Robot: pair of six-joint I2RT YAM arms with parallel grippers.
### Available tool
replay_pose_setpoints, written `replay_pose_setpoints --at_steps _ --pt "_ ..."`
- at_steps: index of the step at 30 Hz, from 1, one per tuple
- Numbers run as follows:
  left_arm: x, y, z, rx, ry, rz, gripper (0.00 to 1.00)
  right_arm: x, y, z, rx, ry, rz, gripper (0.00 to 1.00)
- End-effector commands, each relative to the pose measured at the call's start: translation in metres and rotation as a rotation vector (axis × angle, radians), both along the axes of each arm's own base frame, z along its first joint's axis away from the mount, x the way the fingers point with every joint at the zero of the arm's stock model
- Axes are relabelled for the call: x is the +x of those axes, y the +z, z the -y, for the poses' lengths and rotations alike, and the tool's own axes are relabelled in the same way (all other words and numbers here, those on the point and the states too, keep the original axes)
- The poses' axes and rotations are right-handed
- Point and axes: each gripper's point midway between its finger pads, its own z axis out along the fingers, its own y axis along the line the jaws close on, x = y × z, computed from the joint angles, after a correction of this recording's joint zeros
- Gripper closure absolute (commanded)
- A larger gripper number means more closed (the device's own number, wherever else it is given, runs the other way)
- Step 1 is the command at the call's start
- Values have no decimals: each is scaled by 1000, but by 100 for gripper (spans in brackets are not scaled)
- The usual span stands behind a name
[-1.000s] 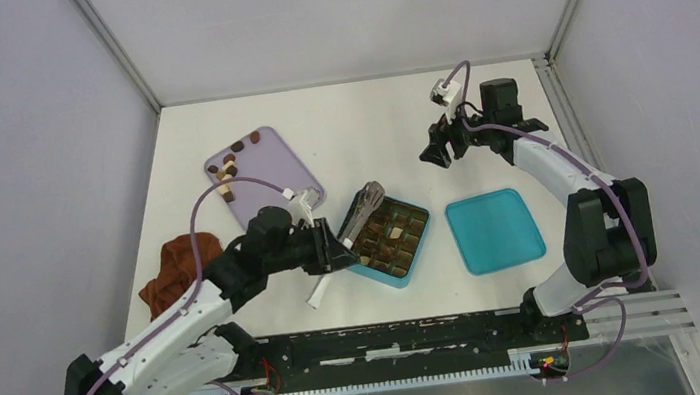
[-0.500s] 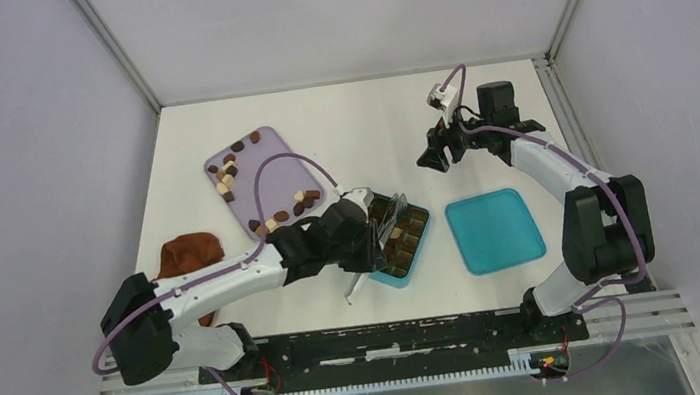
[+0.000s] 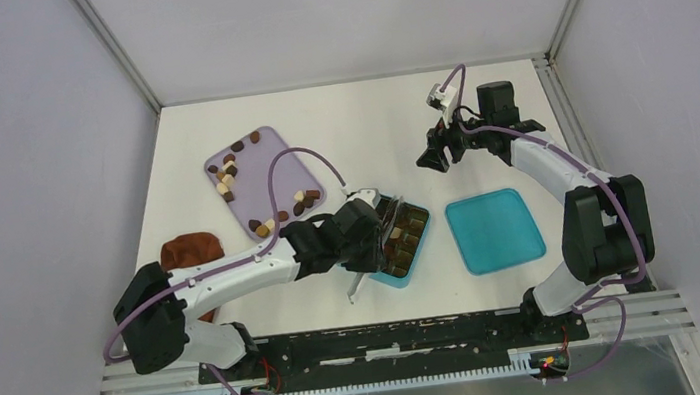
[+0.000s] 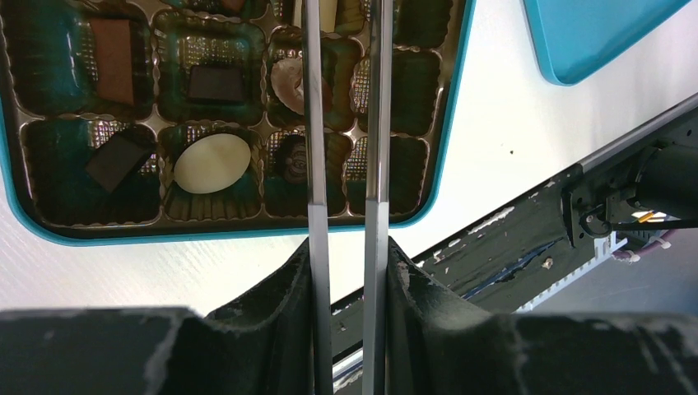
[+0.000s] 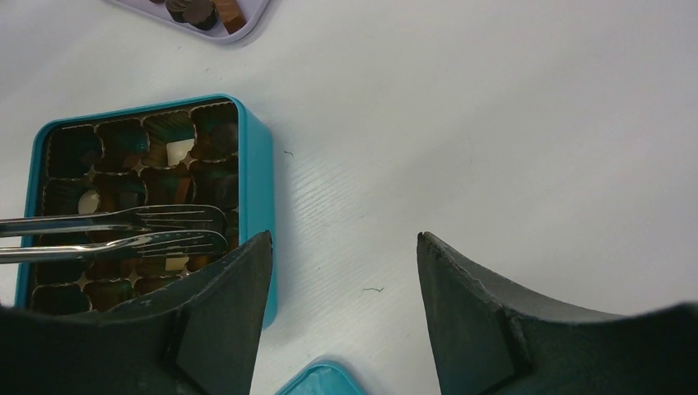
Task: Pack the chocolate
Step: Place the packing box at the center of the board.
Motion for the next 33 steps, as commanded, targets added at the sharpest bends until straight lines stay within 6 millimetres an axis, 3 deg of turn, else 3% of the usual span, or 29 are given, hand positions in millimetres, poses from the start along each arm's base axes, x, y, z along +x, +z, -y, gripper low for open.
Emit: replay_pose_setpoints --at_steps 1,10,19,27,33 --pt "11 16 12 -23 -20 66 69 -1 3 -3 15 26 15 30" --pt "10 27 15 -51 -23 79 57 -2 4 -4 19 31 15 30" --pt "14 59 3 -89 10 143 58 -5 9 -5 26 48 31 30" --pt "36 80 -47 -48 107 184 58 -9 18 -7 31 74 59 30" --pt "63 105 -125 -20 272 219 57 -12 24 -8 39 90 81 30"
